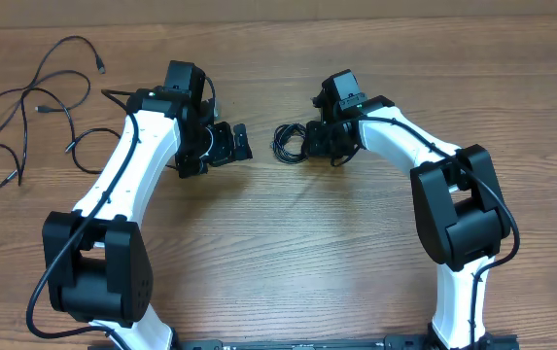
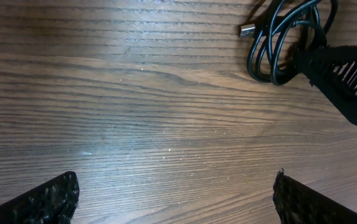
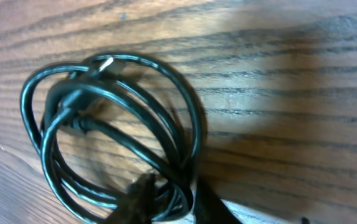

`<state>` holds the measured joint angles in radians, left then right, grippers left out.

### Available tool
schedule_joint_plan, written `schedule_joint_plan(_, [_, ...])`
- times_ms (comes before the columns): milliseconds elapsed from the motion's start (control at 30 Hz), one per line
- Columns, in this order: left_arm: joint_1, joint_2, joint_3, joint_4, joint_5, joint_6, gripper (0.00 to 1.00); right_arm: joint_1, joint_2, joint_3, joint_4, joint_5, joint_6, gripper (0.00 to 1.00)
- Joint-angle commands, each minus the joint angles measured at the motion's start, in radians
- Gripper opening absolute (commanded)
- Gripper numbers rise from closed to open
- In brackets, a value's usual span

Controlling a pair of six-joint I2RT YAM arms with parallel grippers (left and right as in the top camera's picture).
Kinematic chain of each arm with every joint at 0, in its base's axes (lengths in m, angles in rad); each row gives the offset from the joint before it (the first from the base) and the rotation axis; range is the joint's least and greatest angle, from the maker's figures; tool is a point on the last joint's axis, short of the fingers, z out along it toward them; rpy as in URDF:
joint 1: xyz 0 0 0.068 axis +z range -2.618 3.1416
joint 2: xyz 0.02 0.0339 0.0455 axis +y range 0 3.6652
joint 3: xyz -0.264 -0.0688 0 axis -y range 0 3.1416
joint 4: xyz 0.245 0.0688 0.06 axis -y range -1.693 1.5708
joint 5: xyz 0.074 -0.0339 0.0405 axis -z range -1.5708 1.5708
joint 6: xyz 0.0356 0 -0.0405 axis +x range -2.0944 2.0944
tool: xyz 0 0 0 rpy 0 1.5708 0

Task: Untangle cables

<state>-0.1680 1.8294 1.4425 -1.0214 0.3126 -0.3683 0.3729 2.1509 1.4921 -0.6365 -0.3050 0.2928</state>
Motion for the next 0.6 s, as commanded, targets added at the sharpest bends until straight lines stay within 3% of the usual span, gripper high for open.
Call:
schedule_joint_plan(0, [0.004, 0.009, 0.0, 0.002, -0.009, -0.018, 0.99, 0.0, 0.009, -0.001, 0.008, -0.013, -0.003, 0.04])
schedule_joint_plan(267, [-0.002, 0.009, 0.0, -0.007, 0.016, -0.008, 1.0, -0.003, -0.043, 0.002, -0.029, -0.251, -0.014, 0.04])
schedule_joint_plan(333, [-0.003, 0.009, 0.0, -0.007, 0.077, 0.048, 1.0, -0.004, -0.095, 0.002, -0.069, -0.277, -0.021, 0.04])
schedule_joint_plan(500, [-0.004, 0.01, 0.0, -0.011, 0.303, 0.196, 0.92, 0.001, -0.24, 0.002, -0.208, -0.285, -0.07, 0.04])
schedule_joint_plan(567, [-0.01, 0.01, 0.0, -0.015, 0.351, 0.211, 0.82, 0.008, -0.296, 0.002, -0.27, -0.285, -0.07, 0.04])
